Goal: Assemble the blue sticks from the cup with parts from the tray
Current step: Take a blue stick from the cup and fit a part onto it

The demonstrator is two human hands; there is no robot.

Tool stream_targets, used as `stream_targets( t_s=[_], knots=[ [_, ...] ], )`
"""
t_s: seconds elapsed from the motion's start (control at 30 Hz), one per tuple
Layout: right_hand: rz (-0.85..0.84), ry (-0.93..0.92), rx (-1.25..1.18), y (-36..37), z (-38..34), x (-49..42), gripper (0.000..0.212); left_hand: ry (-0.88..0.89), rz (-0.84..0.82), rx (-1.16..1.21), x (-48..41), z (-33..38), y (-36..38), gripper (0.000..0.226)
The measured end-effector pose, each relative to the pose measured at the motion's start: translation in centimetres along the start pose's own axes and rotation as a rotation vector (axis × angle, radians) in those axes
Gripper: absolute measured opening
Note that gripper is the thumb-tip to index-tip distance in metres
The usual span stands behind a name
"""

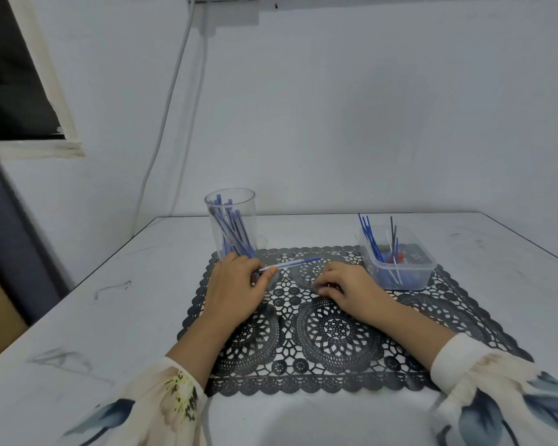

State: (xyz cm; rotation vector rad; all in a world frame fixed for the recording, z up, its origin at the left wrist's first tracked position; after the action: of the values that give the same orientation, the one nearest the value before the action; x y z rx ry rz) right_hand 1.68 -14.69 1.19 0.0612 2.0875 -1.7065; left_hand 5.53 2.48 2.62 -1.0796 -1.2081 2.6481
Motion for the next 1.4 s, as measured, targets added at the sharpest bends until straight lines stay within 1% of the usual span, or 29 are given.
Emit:
stream_targets(
  t_s=[0.17, 0.3, 0.4, 0.53, 0.6, 0.67, 0.77, 0.87, 0.93, 1.03, 1.17, 1.4],
  knots=[
    [-0.030, 0.038, -0.006, 0.0, 0.1, 0.0, 0.030, -0.001, 0.000, 0.000, 0.0, 0.1, 0.0, 0.034],
    [0.018, 0.020, -0.011, -0.4, 0.1, 0.2, 0.027, -0.006, -0.005, 0.001, 0.0, 0.0, 0.0, 0.035],
    [0.135, 0.015, -0.001, -1.7, 0.2, 0.4, 0.024, -0.005, -0.008, -0.004, 0.0, 0.1, 0.0, 0.034],
    [0.364, -0.071, 0.065, -4.0, -0.6, 1.0, 0.015, 0.008, -0.012, -0.015, -0.1, 0.2, 0.1, 0.030],
    [0.439, -0.123, 0.075, -4.7, -1.4, 1.1, 0.017, 0.030, -0.007, -0.034, -0.1, 0.5, 0.1, 0.029],
    [0.477, -0.178, 0.090, -5.0, -2.4, 1.2, 0.020, 0.058, 0.005, -0.054, -0.2, 1.0, 0.2, 0.030],
    [0.433, -0.230, 0.143, -4.1, -3.6, 1.2, 0.032, 0.118, 0.053, -0.067, 0.0, 1.9, -0.1, 0.034],
    [0.413, -0.234, 0.175, -3.7, -3.9, 1.1, 0.041, 0.155, 0.085, -0.082, 0.1, 2.3, -0.2, 0.041],
    [0.415, -0.204, 0.181, -3.8, -3.6, 1.0, 0.041, 0.158, 0.085, -0.088, 0.1, 2.3, -0.2, 0.040],
    [0.397, -0.178, 0.178, -4.0, -2.9, 0.9, 0.034, 0.145, 0.069, -0.089, 0.0, 2.0, 0.0, 0.033],
    [0.358, -0.140, 0.194, -4.2, -2.0, 0.7, 0.028, 0.123, 0.054, -0.089, 0.0, 1.3, 0.0, 0.041],
    [0.337, -0.137, 0.340, -4.6, -0.7, 0.3, 0.038, 0.120, 0.030, -0.060, -0.1, 1.2, 0.2, 0.033]
  ],
)
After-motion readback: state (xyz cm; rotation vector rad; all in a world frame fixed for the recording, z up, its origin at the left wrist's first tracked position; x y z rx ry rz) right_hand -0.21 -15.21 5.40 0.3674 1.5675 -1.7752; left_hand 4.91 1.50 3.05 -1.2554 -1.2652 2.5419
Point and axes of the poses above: each hand's wrist, its own x-axis away from the middle knuckle, its own y-axis out of the palm, z = x × y, the point moved 8 cm from there along -x, towards the middle knuckle, and after that the axes turned 11 degrees about x, right-handed, at the moved point
